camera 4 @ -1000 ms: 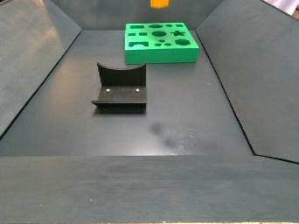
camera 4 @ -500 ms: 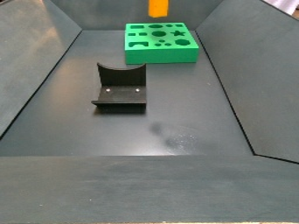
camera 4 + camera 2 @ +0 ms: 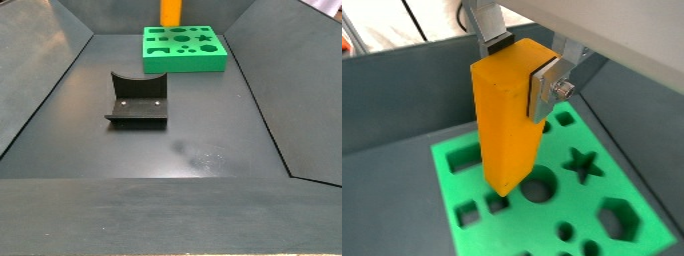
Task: Pick up the rectangle object. Move up. Place the rectangle object on the fixture. Regrasp the rectangle object. Move to above the board. Insert the rectangle object.
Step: Insert the rectangle object.
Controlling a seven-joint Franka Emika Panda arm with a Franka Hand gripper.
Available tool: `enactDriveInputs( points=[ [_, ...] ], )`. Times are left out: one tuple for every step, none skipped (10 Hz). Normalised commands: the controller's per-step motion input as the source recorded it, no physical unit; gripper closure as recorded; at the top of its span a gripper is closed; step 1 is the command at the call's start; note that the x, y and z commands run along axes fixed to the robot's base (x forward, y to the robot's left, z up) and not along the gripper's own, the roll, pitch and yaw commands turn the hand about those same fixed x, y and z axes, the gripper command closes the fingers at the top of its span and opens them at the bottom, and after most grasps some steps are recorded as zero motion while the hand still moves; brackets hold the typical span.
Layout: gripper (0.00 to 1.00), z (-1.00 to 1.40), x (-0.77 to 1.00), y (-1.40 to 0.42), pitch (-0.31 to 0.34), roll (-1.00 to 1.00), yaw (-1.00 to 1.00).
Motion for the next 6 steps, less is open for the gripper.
enactDriveInputs(
  points=[
    [1.00, 0.00, 0.01, -0.36, 0.000, 0.07, -0.81],
    [1.00, 0.00, 0.00, -0.26, 0.000, 0.11, -0.85],
    [1.00, -0.01, 0.00, -0.22, 0.019, 0.14, -0.81],
    [1.00, 0.00, 0.17, -0.28, 0.077, 0.16, -0.49],
    [1.00, 0.03, 0.00, 0.00, 0.043, 0.03, 0.00],
    [1.00, -0.03, 0.03, 0.00, 0.000, 0.00, 0.00]
  ],
)
